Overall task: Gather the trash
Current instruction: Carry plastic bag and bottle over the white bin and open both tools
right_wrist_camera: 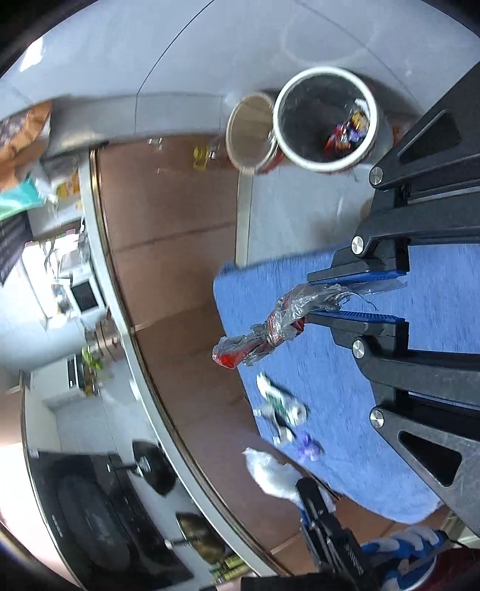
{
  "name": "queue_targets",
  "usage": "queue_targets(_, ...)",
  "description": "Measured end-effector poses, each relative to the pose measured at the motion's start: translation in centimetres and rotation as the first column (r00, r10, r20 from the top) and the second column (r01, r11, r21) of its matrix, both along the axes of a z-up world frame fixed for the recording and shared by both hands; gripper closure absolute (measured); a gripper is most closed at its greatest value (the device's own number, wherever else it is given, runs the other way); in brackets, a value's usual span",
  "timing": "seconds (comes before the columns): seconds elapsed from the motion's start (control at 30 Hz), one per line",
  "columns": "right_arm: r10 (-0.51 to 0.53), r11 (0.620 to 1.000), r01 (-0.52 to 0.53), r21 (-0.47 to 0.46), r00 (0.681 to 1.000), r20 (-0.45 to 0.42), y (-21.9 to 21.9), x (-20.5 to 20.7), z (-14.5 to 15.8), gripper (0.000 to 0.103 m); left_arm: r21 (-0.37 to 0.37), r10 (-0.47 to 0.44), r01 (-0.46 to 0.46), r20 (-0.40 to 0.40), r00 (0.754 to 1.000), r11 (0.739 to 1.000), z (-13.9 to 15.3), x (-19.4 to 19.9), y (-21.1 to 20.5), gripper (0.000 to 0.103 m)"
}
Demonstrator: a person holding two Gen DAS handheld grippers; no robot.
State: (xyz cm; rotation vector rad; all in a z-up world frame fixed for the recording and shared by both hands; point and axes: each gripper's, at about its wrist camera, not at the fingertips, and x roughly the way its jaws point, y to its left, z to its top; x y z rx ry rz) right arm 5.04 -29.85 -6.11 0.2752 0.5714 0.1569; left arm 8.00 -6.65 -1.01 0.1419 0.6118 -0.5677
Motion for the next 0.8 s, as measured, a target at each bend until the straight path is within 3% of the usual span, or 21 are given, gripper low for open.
queue_targets(0.33, -0.198, 0.98, 0.2, 0.008, 0.973, -0.116, -8.1, 3.0, -5.0, 0.09, 0.098, -0.182, 0.189, -0.077, 0.98, 0.977, -3.0, 6.3, -12.0, 0.085)
queue_targets(0.63, -0.362, 0.932, 0.355, -0.071, 0.912, -0.195, -15.2, 7.6, -8.4, 0.09, 0.151, -0.324, 0.351, -0.18, 0.929, 0.924, -7.8, 13.4, -24.5, 0.085)
queue_targets(0.8, -0.42, 0.908, 0.406, -0.107, 0.875, -0.243, -17.7, 10.0, -10.7, 0.089, 0.117, -0.361, 0.4, -0.256, 0.896, 0.909, -10.5, 17.1, -30.5, 0.085)
